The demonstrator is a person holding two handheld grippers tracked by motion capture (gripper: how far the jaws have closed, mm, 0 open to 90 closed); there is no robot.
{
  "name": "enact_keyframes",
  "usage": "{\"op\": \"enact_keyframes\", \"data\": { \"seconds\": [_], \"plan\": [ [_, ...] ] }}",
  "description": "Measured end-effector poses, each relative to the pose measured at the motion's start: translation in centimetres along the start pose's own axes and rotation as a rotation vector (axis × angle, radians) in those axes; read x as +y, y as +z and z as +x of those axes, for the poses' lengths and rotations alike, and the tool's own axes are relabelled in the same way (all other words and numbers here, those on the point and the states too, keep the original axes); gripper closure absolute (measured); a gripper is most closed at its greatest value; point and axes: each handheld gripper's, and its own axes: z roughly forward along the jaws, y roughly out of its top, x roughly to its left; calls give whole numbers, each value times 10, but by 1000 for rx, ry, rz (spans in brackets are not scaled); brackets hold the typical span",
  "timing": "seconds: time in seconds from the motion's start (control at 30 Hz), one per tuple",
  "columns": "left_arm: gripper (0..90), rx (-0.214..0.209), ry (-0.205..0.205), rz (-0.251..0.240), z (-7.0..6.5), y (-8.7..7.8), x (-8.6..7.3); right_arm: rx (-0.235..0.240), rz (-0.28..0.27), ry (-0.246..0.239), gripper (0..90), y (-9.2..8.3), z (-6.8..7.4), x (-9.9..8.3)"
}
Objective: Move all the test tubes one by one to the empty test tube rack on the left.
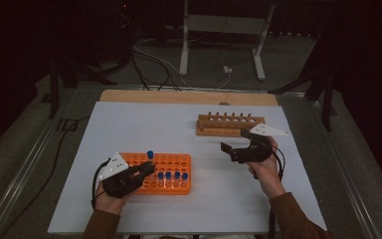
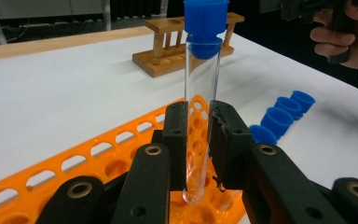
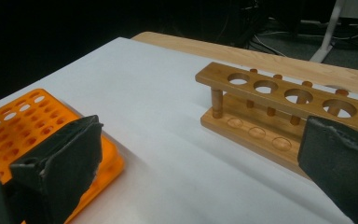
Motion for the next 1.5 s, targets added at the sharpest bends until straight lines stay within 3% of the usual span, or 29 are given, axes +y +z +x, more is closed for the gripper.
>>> {"op": "enact_keyframes", "data": {
  "seconds": [0.27,0.53,0.73,0.93,1.03,1.37,1.5],
  "plan": [
    [780,-16,14,25,-7,0,-7,-7,9,-4,0,-2,-3,-5],
    [779,-5,23,57,-8,-1,-14,-13,10,3,0,-6,-6,-9],
    [778,22,68,162,-12,6,-25,-10,9,8,0,-9,-8,-13],
    [780,38,111,225,-15,10,-29,-5,7,15,0,-12,-9,-17],
    [779,48,130,231,-18,11,-29,-5,9,18,0,-13,-10,-21],
    [761,35,90,216,-16,11,-30,-18,18,30,0,-21,-15,-33],
    [667,6,61,200,-14,10,-31,-23,24,36,0,-24,-16,-37]
  ]
}}
